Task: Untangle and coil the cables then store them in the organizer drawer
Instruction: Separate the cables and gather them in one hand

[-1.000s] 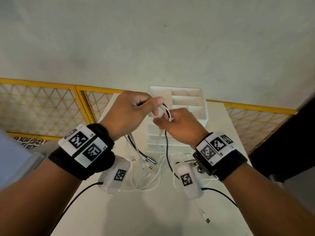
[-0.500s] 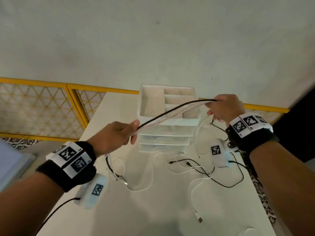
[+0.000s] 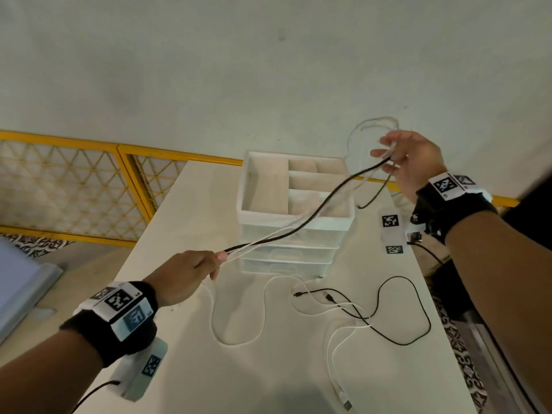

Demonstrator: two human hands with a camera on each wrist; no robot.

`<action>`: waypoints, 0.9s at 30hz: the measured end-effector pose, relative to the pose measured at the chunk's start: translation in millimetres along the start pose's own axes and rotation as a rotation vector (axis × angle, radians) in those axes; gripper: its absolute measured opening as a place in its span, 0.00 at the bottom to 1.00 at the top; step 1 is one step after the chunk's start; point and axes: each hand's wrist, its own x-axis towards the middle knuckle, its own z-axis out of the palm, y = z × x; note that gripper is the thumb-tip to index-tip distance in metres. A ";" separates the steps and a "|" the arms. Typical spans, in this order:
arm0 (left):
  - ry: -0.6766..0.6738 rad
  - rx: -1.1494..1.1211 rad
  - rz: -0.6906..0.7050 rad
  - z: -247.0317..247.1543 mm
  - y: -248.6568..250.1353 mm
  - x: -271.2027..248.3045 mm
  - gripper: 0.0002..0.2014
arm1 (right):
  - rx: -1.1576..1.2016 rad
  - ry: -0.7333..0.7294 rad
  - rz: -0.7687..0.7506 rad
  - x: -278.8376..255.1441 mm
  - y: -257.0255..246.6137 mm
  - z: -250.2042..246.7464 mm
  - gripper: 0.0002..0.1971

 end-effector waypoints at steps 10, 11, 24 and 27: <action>-0.048 0.106 0.123 18.9 33.0 -6.3 0.18 | -0.763 -0.107 0.627 -42.3 141.3 -32.2 0.08; -0.035 0.123 0.116 23.5 33.1 -5.4 0.18 | -0.889 -0.191 0.609 -47.9 145.3 -33.1 0.10; 0.084 0.073 0.224 34.1 76.9 -4.8 0.20 | -0.966 -0.863 0.019 -173.2 89.2 48.9 0.06; -0.005 0.065 0.191 38.3 68.9 -13.2 0.20 | -0.941 -0.662 0.032 -160.4 89.5 40.5 0.09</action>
